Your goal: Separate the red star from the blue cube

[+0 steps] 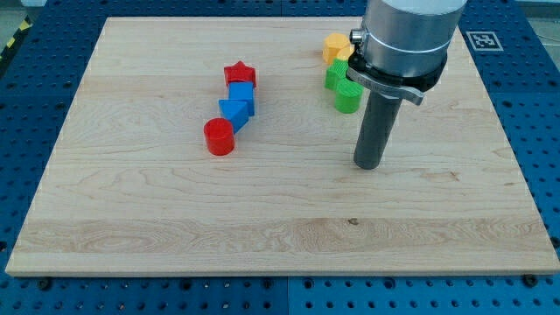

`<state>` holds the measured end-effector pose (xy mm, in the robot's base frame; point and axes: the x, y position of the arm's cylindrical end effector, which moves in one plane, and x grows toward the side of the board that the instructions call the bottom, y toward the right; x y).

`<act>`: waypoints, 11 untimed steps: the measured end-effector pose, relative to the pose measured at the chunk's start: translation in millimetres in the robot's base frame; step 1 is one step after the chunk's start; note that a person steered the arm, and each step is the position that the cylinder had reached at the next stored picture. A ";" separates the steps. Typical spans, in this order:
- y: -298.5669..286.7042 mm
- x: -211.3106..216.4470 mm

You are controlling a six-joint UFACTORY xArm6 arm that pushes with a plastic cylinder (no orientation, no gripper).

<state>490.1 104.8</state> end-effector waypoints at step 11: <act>-199.2 -158.5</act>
